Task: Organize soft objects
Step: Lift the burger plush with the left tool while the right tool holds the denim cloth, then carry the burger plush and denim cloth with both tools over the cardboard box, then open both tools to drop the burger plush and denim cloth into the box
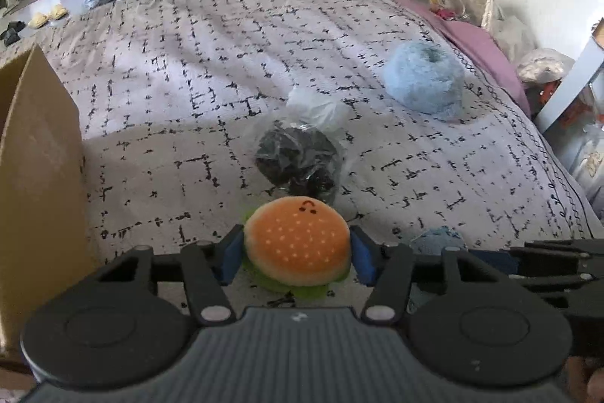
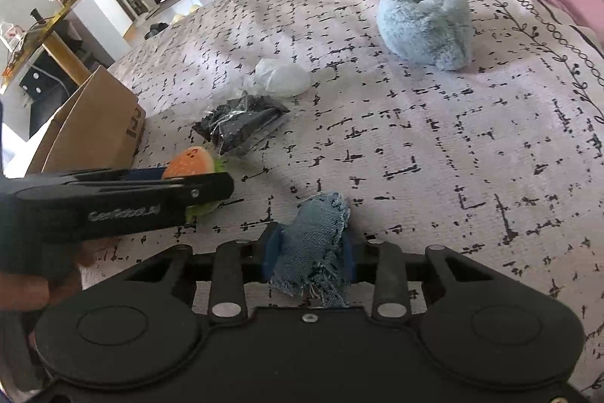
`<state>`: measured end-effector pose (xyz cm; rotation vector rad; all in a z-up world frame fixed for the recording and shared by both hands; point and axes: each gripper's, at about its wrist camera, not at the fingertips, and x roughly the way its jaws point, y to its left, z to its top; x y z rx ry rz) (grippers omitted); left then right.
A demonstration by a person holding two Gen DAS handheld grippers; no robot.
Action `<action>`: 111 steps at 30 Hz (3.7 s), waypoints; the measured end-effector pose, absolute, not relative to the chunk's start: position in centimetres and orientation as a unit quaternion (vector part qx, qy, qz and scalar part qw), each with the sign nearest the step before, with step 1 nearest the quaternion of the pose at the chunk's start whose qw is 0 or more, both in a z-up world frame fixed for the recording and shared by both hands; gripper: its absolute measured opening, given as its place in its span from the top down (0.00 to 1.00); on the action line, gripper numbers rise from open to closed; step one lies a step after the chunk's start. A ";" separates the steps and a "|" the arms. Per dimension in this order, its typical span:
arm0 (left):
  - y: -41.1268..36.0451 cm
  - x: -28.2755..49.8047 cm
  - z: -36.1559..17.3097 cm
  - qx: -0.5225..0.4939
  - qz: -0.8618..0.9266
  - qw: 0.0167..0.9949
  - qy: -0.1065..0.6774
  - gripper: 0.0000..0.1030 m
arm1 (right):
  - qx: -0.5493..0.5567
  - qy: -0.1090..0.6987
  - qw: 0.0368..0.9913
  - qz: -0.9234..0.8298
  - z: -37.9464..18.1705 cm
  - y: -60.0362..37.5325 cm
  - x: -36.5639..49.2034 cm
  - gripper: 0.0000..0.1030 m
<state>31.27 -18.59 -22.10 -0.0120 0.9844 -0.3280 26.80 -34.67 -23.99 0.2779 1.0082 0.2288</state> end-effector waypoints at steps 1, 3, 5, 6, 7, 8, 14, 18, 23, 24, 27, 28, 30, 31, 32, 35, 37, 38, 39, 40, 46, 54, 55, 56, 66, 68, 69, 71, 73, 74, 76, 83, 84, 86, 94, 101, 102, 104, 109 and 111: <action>-18.5 31.2 -21.8 -0.011 -0.156 0.868 0.472 0.45 | 0.133 0.479 0.861 0.106 -23.8 -34.7 26.7 0.68; -18.2 31.0 -21.2 -0.025 -0.159 0.866 0.473 0.45 | 0.125 0.474 0.866 0.102 -23.3 -34.6 26.5 0.68; -18.1 30.7 -20.4 -0.029 -0.163 0.870 0.465 0.45 | 0.116 0.468 0.870 0.102 -22.7 -34.3 26.4 0.68; -18.1 30.5 -20.0 -0.028 -0.165 0.871 0.461 0.45 | 0.112 0.465 0.872 0.102 -22.4 -34.2 26.4 0.68; -18.0 30.4 -19.7 -0.029 -0.167 0.873 0.457 0.45 | 0.108 0.462 0.874 0.102 -22.0 -34.1 26.4 0.68; -17.9 30.3 -19.3 -0.028 -0.168 0.874 0.454 0.45 | 0.104 0.457 0.878 0.101 -21.6 -34.0 26.3 0.68; -17.2 29.1 -16.8 -0.023 -0.175 0.882 0.437 0.44 | 0.113 0.441 0.885 0.097 -19.2 -33.4 26.1 0.68; -16.1 28.3 -15.0 -0.031 -0.166 0.884 0.436 0.44 | 0.100 0.428 0.893 0.096 -17.6 -32.4 25.7 0.68; -14.7 26.8 -12.9 -0.028 -0.161 0.892 0.421 0.44 | 0.089 0.411 0.902 0.100 -15.8 -31.0 25.1 0.68; -14.4 26.5 -12.6 -0.028 -0.160 0.894 0.417 0.44 | 0.088 0.407 0.904 0.101 -15.5 -30.8 24.9 0.68; -13.5 25.8 -11.7 -0.028 -0.155 0.898 0.411 0.44 | 0.089 0.397 0.907 0.106 -14.6 -30.2 24.5 0.68; -13.1 25.7 -11.5 -0.030 -0.154 0.899 0.409 0.44 | 0.088 0.394 0.908 0.107 -14.4 -29.9 24.4 0.68; -12.4 25.3 -11.1 -0.030 -0.150 0.902 0.404 0.44 | 0.085 0.389 0.911 0.109 -13.8 -29.4 24.1 0.68; -12.1 25.1 -10.9 -0.030 -0.149 0.903 0.402 0.44 | 0.084 0.387 0.912 0.111 -13.6 -29.2 23.9 0.68; -11.7 24.9 -10.7 -0.031 -0.148 0.904 0.400 0.44 | 0.082 0.384 0.913 0.112 -13.4 -28.9 23.9 0.68; -10.6 24.4 -10.2 -0.034 -0.140 0.908 0.393 0.44 | 0.078 0.377 0.916 0.116 -12.7 -28.1 23.6 0.68; -9.9 24.1 -9.8 -0.036 -0.136 0.910 0.390 0.44 | 0.074 0.371 0.918 0.120 -12.2 -27.5 23.4 0.68; -9.4 23.8 -9.6 -0.037 -0.133 0.911 0.388 0.44 | 0.072 0.367 0.919 0.123 -12.0 -27.2 23.4 0.68; -9.0 23.6 -9.5 -0.037 -0.130 0.913 0.385 0.44 | 0.070 0.363 0.920 0.127 -11.8 -26.8 23.4 0.68; -8.7 23.4 -9.3 -0.036 -0.128 0.915 0.382 0.44 | 0.068 0.360 0.921 0.130 -11.6 -26.4 23.2 0.68; -6.3 22.5 -8.9 -0.034 -0.112 0.921 0.370 0.44 | 0.064 0.347 0.923 0.156 -10.7 -24.3 23.1 0.68; -2.9 22.0 -8.9 -0.050 -0.092 0.927 0.360 0.44 | 0.048 0.332 0.924 0.186 -10.2 -21.4 23.0 0.68; -2.5 22.0 -9.0 -0.051 -0.091 0.928 0.358 0.44 | 0.045 0.330 0.924 0.191 -10.2 -21.0 23.0 0.68; -2.2 22.0 -9.0 -0.052 -0.089 0.928 0.357 0.44 | 0.042 0.328 0.924 0.194 -10.1 -20.6 23.0 0.68; 1.2 22.3 -10.2 -0.067 -0.063 0.932 0.351 0.44 | 0.030 0.327 0.918 0.222 -10.3 -17.4 23.8 0.68; 1.9 22.5 -10.7 -0.072 -0.059 0.931 0.353 0.44 | 0.044 0.333 0.913 0.229 -10.3 -17.1 24.2 0.68; 2.2 22.6 -10.9 -0.074 -0.056 0.930 0.355 0.44 | 0.047 0.336 0.912 0.230 -10.3 -16.9 24.4 0.68; 2.9 22.8 -11.3 -0.075 -0.050 0.929 0.358 0.44 | 0.044 0.338 0.911 0.232 -10.2 -16.3 24.8 0.68; 3.5 23.1 -11.6 -0.077 -0.044 0.929 0.359 0.44 | 0.035 0.339 0.910 0.235 -10.3 -15.6 25.1 0.68; 3.8 23.2 -11.7 -0.080 -0.041 0.929 0.359 0.44 | 0.032 0.340 0.910 0.237 -10.2 -15.3 25.3 0.68; 4.4 23.4 -12.0 -0.086 -0.037 0.929 0.359 0.44 | 0.028 0.341 0.908 0.240 -10.3 -14.7 25.6 0.68; 6.4 25.3 -12.3 -0.120 -0.025 0.927 0.355 0.44 | 0.019 0.350 0.905 0.242 -10.8 -13.2 26.7 0.68; 6.4 25.5 -12.3 -0.124 -0.023 0.927 0.354 0.44 | 0.017 0.351 0.905 0.241 -10.8 -13.0 26.8 0.68; 6.3 25.8 -12.4 -0.127 -0.024 0.926 0.354 0.44 | 0.012 0.351 0.905 0.239 -10.9 -12.8 27.0 0.68; 5.4 25.9 -13.3 -0.161 -0.062 0.924 0.341 0.20 | 0.008 0.355 0.906 0.230 -11.0 -12.4 27.2 0.68; 5.5 24.3 -13.2 -0.138 -0.046 0.928 0.343 0.19 | 0.010 0.360 0.905 0.228 -11.4 -12.2 27.1 0.68; 5.5 23.9 -13.1 -0.135 -0.043 0.929 0.343 0.19 | 0.010 0.361 0.904 0.228 -11.5 -12.2 27.2 0.68; 5.8 23.4 -13.0 -0.135 -0.041 0.929 0.342 0.19 | 0.010 0.365 0.903 0.226 -11.7 -12.1 27.3 0.67; 6.4 22.9 -13.0 -0.137 -0.039 0.927 0.348 0.18 | 0.008 0.360 0.909 0.209 -11.7 -12.2 27.4 0.46; 6.4 22.8 -13.0 -0.134 -0.033 0.927 0.348 0.18 | 0.013 0.357 0.912 0.200 -11.7 -12.7 27.2 0.42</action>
